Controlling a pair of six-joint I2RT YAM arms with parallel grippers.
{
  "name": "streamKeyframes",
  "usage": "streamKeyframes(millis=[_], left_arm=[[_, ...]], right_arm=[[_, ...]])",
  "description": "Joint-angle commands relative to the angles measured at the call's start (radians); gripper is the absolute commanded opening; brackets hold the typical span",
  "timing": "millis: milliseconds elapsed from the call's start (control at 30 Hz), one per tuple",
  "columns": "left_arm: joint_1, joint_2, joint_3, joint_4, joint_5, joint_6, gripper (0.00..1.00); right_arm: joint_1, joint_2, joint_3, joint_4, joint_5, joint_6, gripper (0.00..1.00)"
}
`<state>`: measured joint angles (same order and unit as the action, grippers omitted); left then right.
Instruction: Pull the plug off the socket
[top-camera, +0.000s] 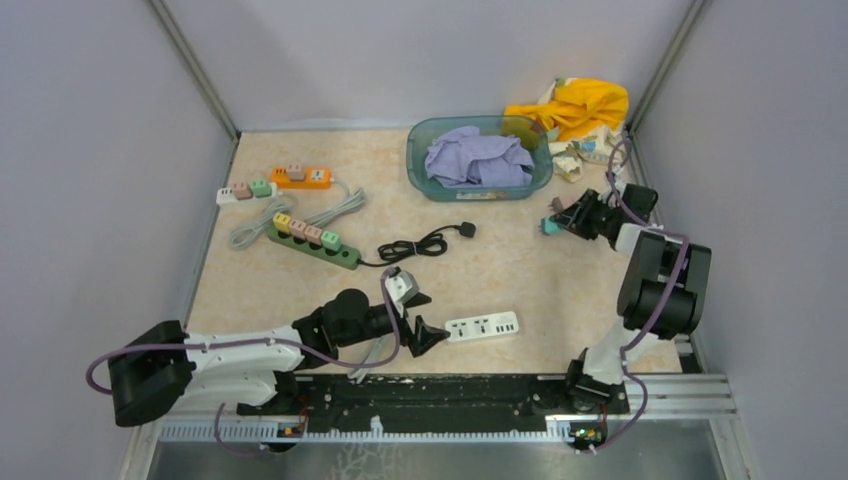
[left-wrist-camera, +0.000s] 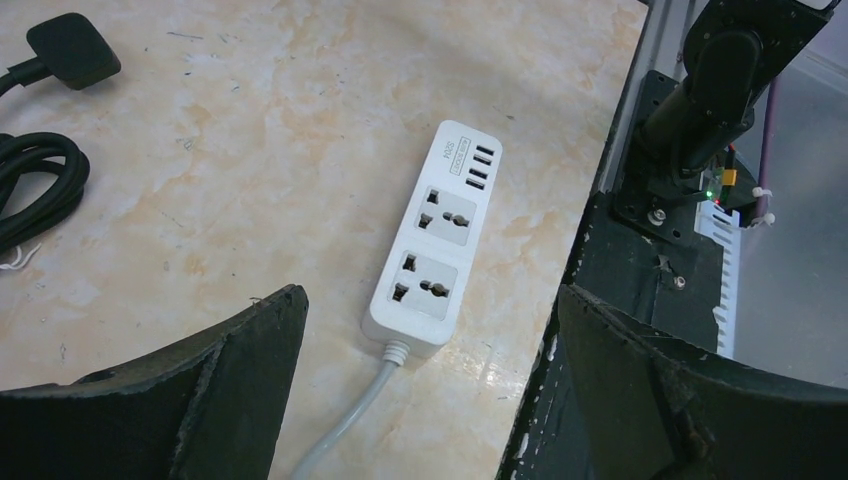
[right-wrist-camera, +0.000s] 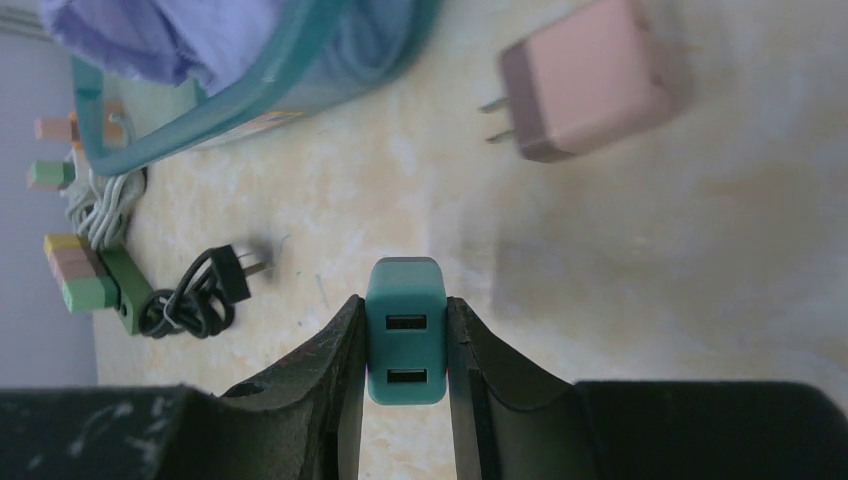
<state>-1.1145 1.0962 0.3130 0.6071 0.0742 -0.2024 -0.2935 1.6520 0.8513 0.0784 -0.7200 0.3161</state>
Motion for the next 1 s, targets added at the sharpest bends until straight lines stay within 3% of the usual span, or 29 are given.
streamKeyframes(millis=[0,167,300,533,633,967], left_arm=[[0.006,-0.029,-0.014,0.012,-0.012,-0.016,1.00],[0.005,-0.083,-0.029,-0.013,-0.032,-0.021,1.00],[0.006,-0.129,-0.049,-0.024,-0.036,-0.035,1.00],[0.005,-0.209,-0.075,-0.062,-0.048,-0.058,1.00],[0.005,-0.231,-0.066,-0.095,-0.050,-0.071,1.00],[0.006,-0.288,-0.016,-0.210,-0.077,-0.068,1.00]], right_arm=[[-0.089,0.095,0.062,0.051,-0.075,0.113,0.04],[-0.104,0.162,0.128,-0.002,-0.046,0.071,0.07],[-0.104,0.196,0.162,-0.016,0.003,0.055,0.15],[-0.105,0.220,0.206,-0.058,0.029,0.029,0.52],[-0.105,0.202,0.213,-0.078,0.031,0.013,0.59],[-0.105,0.060,0.193,-0.123,0.092,-0.099,0.68]])
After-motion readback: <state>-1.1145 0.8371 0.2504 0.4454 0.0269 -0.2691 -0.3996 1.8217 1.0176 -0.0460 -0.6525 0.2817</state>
